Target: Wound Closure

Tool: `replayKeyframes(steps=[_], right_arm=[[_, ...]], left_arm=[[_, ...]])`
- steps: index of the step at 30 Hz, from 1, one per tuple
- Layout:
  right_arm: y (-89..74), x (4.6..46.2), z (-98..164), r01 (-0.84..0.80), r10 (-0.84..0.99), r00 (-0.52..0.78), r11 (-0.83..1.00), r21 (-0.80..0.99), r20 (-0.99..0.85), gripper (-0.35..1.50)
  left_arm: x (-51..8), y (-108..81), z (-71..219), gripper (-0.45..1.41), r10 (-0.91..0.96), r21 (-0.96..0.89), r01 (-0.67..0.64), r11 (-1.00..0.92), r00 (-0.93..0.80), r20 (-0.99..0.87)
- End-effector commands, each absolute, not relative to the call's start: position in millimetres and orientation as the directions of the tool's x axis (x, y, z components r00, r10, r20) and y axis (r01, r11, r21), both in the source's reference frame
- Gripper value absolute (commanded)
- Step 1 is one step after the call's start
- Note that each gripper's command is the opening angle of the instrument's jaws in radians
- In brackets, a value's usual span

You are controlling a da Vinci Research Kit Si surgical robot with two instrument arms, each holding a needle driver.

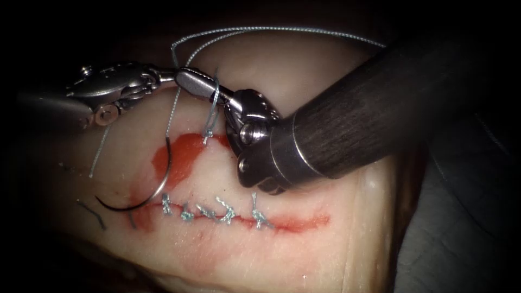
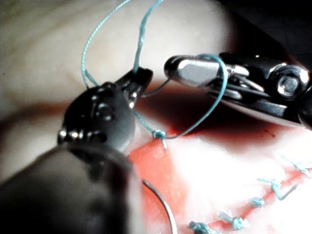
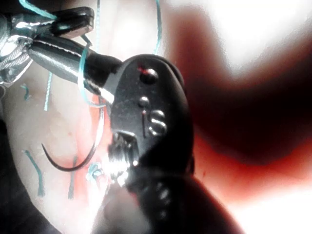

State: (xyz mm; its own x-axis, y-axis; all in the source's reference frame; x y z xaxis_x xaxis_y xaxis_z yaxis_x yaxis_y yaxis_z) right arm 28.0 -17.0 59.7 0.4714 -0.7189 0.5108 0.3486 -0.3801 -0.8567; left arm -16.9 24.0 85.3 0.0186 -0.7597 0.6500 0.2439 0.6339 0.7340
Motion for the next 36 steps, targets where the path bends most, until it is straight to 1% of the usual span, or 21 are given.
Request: replayKeyframes(steps=[1, 2, 4, 5, 7, 8, 9, 10, 11, 12, 13, 14, 15, 16, 17, 19, 25, 27, 29, 33, 36], right_arm=[[-17.1, 28.8, 60.3, 0.356, -0.715, 0.469, -0.384, -0.852, 0.518, -0.32], [-17.2, 28.5, 60.8, 0.409, -0.701, 0.494, -0.334, -0.849, 0.514, -0.28], [-17.2, 28.5, 61.0, 0.426, -0.697, 0.504, -0.313, -0.849, 0.51, -0.25], [-17.3, 28.4, 61.3, 0.483, -0.691, 0.518, -0.25, -0.839, 0.504, -0.18], [-17.4, 28.4, 61.5, 0.561, -0.705, 0.511, -0.159, -0.812, 0.491, -0.01], [-17.5, 28.5, 61.7, 0.6, -0.724, 0.49, -0.124, -0.79, 0.486, 0.14], [-17.6, 28.6, 61.8, 0.628, -0.741, 0.474, -0.095, -0.773, 0.476, 0.2], [-17.6, 28.6, 61.9, 0.652, -0.756, 0.462, -0.066, -0.755, 0.464, 0.32], [-17.7, 28.8, 62.1, 0.688, -0.774, 0.439, -0.036, -0.724, 0.456, 0.37], [-17.7, 28.8, 62.1, 0.688, -0.774, 0.439, -0.036, -0.724, 0.456, 0.37], [-17.5, 28.9, 62.2, 0.713, -0.793, 0.45, 0.044, -0.699, 0.41, 0.34], [-17.3, 29.1, 62.2, 0.728, -0.803, 0.453, 0.081, -0.681, 0.388, 0.34], [-17.3, 29.1, 62.2, 0.728, -0.803, 0.453, 0.081, -0.681, 0.388, 0.34], [-17.1, 29.2, 62.2, 0.745, -0.827, 0.428, 0.094, -0.661, 0.365, 0.37], [-16.8, 29.3, 62.2, 0.749, -0.836, 0.424, 0.109, -0.653, 0.348, 0.51], [-16.4, 29.4, 62.3, 0.735, -0.845, 0.426, 0.115, -0.668, 0.323, 0.59], [-15.0, 29.3, 61.8, 0.791, -0.891, 0.389, 0.192, -0.58, 0.236, 0.57], [-14.8, 29.2, 61.8, 0.8, -0.9, 0.38, 0.204, -0.564, 0.214, 0.59], [-14.7, 29.2, 62.0, 0.832, -0.925, 0.338, 0.208, -0.514, 0.172, 0.59], [-15.0, 29.3, 62.2, 0.865, -0.947, 0.295, 0.207, -0.457, 0.128, 0.59], [-15.3, 29.6, 62.5, 0.888, -0.96, 0.258, 0.191, -0.419, 0.108, 0.56]], left_arm=[[-17.4, 24.2, 85.7, -0.45, -0.758, 0.732, 0.243, 0.636, 0.019, 0.652], [-16.9, 23.8, 85.5, -0.45, -0.758, 0.72, 0.293, 0.629, 0.024, 0.652], [-16.7, 23.6, 85.4, -0.45, -0.759, 0.719, 0.301, 0.627, 0.024, 0.651], [-16.4, 23.3, 85.2, -0.45, -0.76, 0.714, 0.324, 0.62, 0.022, 0.65], [-16.1, 22.9, 84.7, -0.45, -0.762, 0.709, 0.358, 0.608, 0.012, 0.647], [-16.0, 22.8, 84.6, -0.45, -0.763, 0.707, 0.369, 0.604, 0.011, 0.646], [-16.1, 22.7, 84.5, -0.45, -0.76, 0.699, 0.382, 0.604, 0.012, 0.65], [-16.2, 22.5, 84.4, -0.45, -0.755, 0.691, 0.386, 0.611, 0.021, 0.656], [-16.4, 22.5, 84.4, -0.45, -0.75, 0.685, 0.383, 0.619, 0.029, 0.661], [-16.4, 22.5, 84.4, -0.45, -0.75, 0.685, 0.383, 0.619, 0.029, 0.661], [-16.8, 22.2, 84.2, -0.45, -0.738, 0.677, 0.361, 0.641, 0.049, 0.673], [-17.0, 22.0, 84.2, -0.45, -0.732, 0.672, 0.35, 0.652, 0.06, 0.679], [-17.0, 22.0, 84.2, -0.45, -0.732, 0.672, 0.35, 0.652, 0.06, 0.679], [-17.3, 21.7, 84.0, -0.45, -0.713, 0.652, 0.344, 0.675, 0.08, 0.696], [-17.8, 21.2, 83.8, -0.45, -0.688, 0.627, 0.312, 0.714, 0.145, 0.711], [-18.6, 20.3, 83.6, -0.45, -0.656, 0.605, 0.261, 0.752, 0.209, 0.725], [-20.2, 18.3, 83.5, -0.45, -0.636, 0.6, 0.21, 0.772, 0.277, 0.72], [-20.1, 18.5, 83.5, -0.45, -0.636, 0.594, 0.228, 0.772, 0.278, 0.72], [-19.9, 18.9, 83.7, -0.45, -0.637, 0.58, 0.266, 0.77, 0.277, 0.719], [-19.6, 19.6, 84.1, -0.45, -0.634, 0.558, 0.309, 0.77, 0.273, 0.724], [-19.4, 20.2, 84.3, -0.45, -0.628, 0.548, 0.319, 0.773, 0.274, 0.728]])
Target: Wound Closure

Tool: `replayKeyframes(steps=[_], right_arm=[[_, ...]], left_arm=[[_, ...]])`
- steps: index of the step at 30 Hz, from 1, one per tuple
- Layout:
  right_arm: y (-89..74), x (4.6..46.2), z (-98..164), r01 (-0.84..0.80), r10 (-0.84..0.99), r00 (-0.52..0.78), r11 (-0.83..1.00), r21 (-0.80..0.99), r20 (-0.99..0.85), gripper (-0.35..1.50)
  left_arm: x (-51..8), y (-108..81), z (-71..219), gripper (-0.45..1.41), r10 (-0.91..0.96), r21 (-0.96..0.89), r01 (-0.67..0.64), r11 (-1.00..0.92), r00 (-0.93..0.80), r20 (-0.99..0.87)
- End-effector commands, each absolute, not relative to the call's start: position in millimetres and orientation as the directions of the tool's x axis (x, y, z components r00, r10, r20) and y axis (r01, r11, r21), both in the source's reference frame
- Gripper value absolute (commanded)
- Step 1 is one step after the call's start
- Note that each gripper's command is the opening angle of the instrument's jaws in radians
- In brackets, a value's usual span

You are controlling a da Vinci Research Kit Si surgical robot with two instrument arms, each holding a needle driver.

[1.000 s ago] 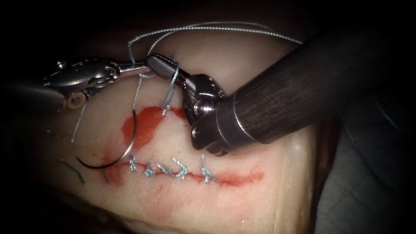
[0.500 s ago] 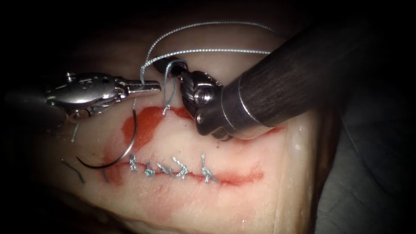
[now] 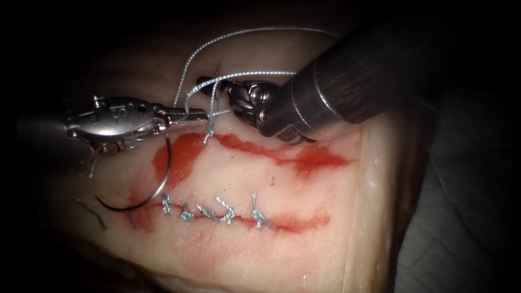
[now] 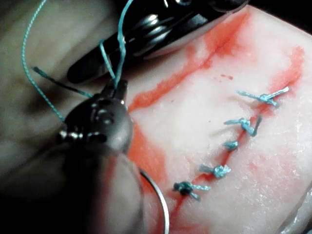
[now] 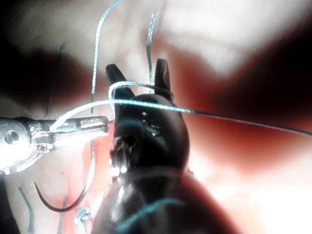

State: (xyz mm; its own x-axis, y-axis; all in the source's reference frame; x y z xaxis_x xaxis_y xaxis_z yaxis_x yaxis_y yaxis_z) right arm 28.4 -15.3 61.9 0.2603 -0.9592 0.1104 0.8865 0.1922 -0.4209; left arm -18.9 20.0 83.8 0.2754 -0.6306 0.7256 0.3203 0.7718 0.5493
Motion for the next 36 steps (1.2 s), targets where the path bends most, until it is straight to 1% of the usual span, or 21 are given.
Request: replayKeyframes(steps=[1, 2, 5, 7, 9, 10, 12, 13, 14, 15, 18, 23, 27, 32, 36], right_arm=[[-15.4, 29.7, 62.6, 0.897, -0.965, 0.24, 0.18, -0.404, 0.103, 0.51], [-15.6, 30.0, 62.9, 0.911, -0.973, 0.209, 0.157, -0.382, 0.099, 0.47], [-15.7, 30.6, 63.5, 0.926, -0.98, 0.179, 0.136, -0.351, 0.092, 0.47], [-15.7, 31.0, 64.0, 0.933, -0.982, 0.159, 0.117, -0.339, 0.099, 0.51], [-15.7, 31.3, 64.3, 0.94, -0.985, 0.14, 0.101, -0.326, 0.098, 0.44], [-15.6, 31.6, 64.5, 0.943, -0.986, 0.138, 0.102, -0.317, 0.093, 0.36], [-15.6, 31.7, 64.8, 0.945, -0.986, 0.133, 0.097, -0.313, 0.096, 0.04], [-15.6, 31.7, 64.9, 0.945, -0.986, 0.133, 0.097, -0.313, 0.097, -0.15], [-15.6, 31.6, 65.0, 0.948, -0.989, 0.104, 0.066, -0.31, 0.107, -0.35], [-15.7, 31.4, 65.0, 0.956, -0.989, 0.077, 0.037, -0.29, 0.129, -0.35], [-15.8, 30.6, 63.9, 0.966, -0.984, 0.082, 0.04, -0.254, 0.156, -0.35], [-16.5, 29.4, 62.8, 0.954, -0.975, 0.103, 0.042, -0.296, 0.197, -0.35], [-16.9, 28.8, 61.8, 0.917, -0.957, 0.165, 0.06, -0.395, 0.239, -0.35], [-17.1, 28.2, 61.1, 0.834, -0.919, 0.259, 0.058, -0.549, 0.296, -0.35], [-18.0, 27.8, 60.4, 0.731, -0.916, 0.299, 0.041, -0.681, 0.267, -0.35]], left_arm=[[-19.3, 20.4, 84.2, -0.45, -0.631, 0.546, 0.329, 0.771, 0.272, 0.727], [-19.1, 20.9, 83.9, -0.45, -0.636, 0.544, 0.346, 0.764, 0.268, 0.723], [-18.8, 21.8, 83.4, -0.45, -0.636, 0.535, 0.363, 0.763, 0.271, 0.723], [-18.7, 21.8, 83.5, -0.45, -0.638, 0.533, 0.371, 0.76, 0.269, 0.722], [-18.7, 21.7, 83.6, -0.45, -0.637, 0.53, 0.376, 0.76, 0.269, 0.722], [-18.8, 21.6, 83.7, -0.45, -0.637, 0.528, 0.381, 0.759, 0.269, 0.722], [-18.9, 21.6, 83.7, -0.45, -0.638, 0.526, 0.387, 0.757, 0.268, 0.722], [-18.9, 21.6, 83.7, -0.45, -0.639, 0.525, 0.389, 0.756, 0.267, 0.722], [-18.8, 21.6, 83.7, -0.45, -0.639, 0.525, 0.391, 0.756, 0.267, 0.721], [-18.8, 21.6, 83.7, -0.45, -0.64, 0.524, 0.395, 0.755, 0.266, 0.721], [-18.6, 21.8, 83.9, -0.45, -0.634, 0.514, 0.402, 0.758, 0.269, 0.725], [-18.5, 22.0, 84.0, -0.45, -0.637, 0.512, 0.411, 0.754, 0.267, 0.723], [-18.6, 22.9, 84.5, -0.45, -0.64, 0.51, 0.425, 0.748, 0.261, 0.722], [-18.6, 23.9, 85.5, -0.45, -0.646, 0.491, 0.454, 0.744, 0.3, 0.702], [-18.3, 25.5, 87.0, -0.45, -0.65, 0.467, 0.487, 0.738, 0.331, 0.684]])
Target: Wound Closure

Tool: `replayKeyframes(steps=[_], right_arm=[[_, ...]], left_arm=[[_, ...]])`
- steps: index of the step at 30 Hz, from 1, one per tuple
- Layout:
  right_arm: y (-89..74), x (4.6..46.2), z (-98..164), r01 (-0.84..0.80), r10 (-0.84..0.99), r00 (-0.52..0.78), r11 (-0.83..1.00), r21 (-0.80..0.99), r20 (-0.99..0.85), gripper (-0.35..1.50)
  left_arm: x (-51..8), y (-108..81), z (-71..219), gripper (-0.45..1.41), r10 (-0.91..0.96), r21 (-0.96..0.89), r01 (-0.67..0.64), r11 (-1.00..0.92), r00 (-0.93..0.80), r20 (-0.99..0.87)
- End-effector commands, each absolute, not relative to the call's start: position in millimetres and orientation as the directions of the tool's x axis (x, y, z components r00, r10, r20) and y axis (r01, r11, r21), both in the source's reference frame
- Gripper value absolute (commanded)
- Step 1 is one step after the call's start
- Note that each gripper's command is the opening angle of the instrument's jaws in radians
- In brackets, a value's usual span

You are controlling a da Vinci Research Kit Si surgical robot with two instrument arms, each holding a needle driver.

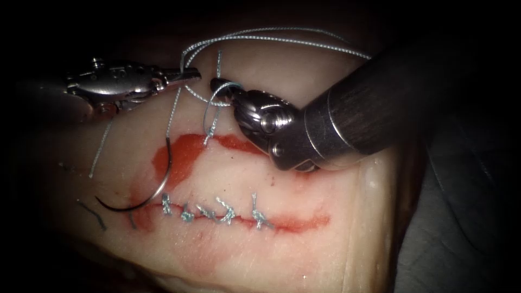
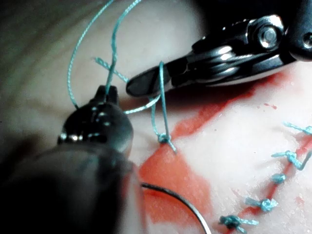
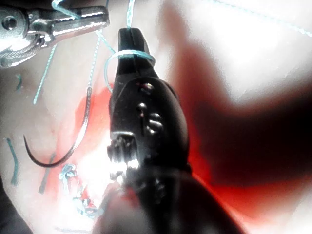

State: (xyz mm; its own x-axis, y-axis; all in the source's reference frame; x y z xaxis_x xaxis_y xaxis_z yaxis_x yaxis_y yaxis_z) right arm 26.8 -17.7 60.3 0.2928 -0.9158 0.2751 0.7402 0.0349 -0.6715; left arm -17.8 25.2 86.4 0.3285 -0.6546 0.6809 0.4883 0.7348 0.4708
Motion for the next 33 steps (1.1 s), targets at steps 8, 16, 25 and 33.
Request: replayKeyframes(steps=[8, 16, 25, 33], right_arm=[[-22.6, 28.6, 60, 0.676, -0.949, 0.244, 0.016, -0.737, 0.203, -0.35], [-26.6, 29.2, 59, 0.666, -0.971, 0.146, -0.045, -0.745, 0.19, -0.35], [-27.2, 28.6, 59, 0.404, -0.86, -0.276, -0.51, -0.76, 0.43, -0.35], [-26.8, 28.4, 59, 0.141, -0.591, -0.448, -0.788, -0.599, 0.671, -0.35]], left_arm=[[-18.2, 28.8, 89, -0.45, -0.664, 0.44, 0.54, 0.717, 0.34, 0.666], [-20.3, 33.4, 90, -0.45, -0.632, 0.412, 0.53, 0.741, 0.343, 0.695], [-21.9, 35.6, 91, -0.45, -0.61, 0.397, 0.515, 0.76, 0.352, 0.71], [-23.4, 36.9, 91, -0.45, -0.565, 0.364, 0.483, 0.796, 0.38, 0.732]])
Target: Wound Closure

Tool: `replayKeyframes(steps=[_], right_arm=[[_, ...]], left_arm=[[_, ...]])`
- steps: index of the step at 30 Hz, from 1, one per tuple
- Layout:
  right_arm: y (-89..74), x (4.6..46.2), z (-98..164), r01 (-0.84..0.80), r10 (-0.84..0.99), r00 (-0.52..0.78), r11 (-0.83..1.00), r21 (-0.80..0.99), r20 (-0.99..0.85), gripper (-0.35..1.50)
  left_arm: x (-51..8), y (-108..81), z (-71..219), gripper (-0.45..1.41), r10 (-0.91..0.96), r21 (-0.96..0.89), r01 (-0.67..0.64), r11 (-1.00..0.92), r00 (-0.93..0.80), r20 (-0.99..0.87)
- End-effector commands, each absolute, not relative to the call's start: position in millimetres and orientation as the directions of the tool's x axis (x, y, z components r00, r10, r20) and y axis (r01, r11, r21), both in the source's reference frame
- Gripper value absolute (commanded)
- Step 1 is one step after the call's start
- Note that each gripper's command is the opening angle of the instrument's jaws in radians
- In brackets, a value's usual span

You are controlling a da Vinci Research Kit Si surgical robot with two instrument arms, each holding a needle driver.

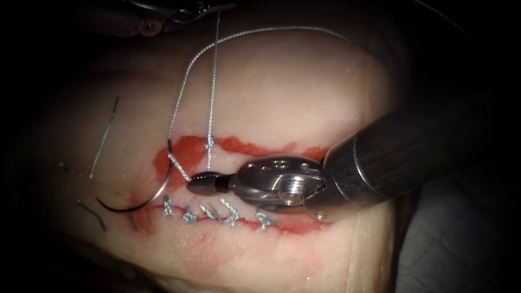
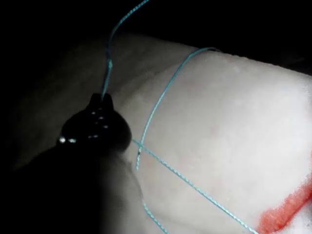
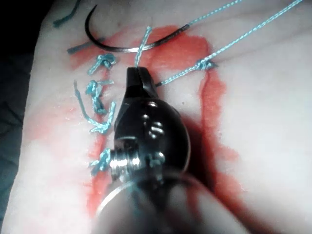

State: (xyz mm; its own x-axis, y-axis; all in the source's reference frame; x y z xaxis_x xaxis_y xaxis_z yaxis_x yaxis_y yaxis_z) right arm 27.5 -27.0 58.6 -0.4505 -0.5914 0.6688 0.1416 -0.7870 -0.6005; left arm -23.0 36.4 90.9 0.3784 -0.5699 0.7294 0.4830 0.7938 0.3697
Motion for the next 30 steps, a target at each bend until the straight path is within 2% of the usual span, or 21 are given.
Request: replayKeyframes(steps=[1, 8, 17, 30], right_arm=[[-26.7, 28.4, 59.2, 0.127, -0.567, -0.452, -0.805, -0.579, 0.688, -0.35], [-27.4, 29.2, 59.5, 0.048, -0.53, -0.467, -0.814, -0.578, 0.708, -0.35], [-29.2, 30.7, 58.4, 0.18, -0.666, -0.457, -0.718, -0.672, 0.589, -0.35], [-30.4, 32.0, 57.3, 0.188, -0.676, -0.468, -0.705, -0.684, 0.569, -0.35]], left_arm=[[-23.6, 37.1, 91.5, -0.45, -0.561, 0.36, 0.481, 0.799, 0.383, 0.734], [-25.4, 39.0, 93.0, -0.45, -0.457, 0.251, 0.446, 0.859, 0.448, 0.768], [-26.7, 38.4, 96.5, -0.45, -0.446, 0.212, 0.426, 0.88, 0.586, 0.676], [-26.2, 39.3, 98.5, -0.45, -0.442, 0.129, 0.478, 0.869, 0.629, 0.639]])
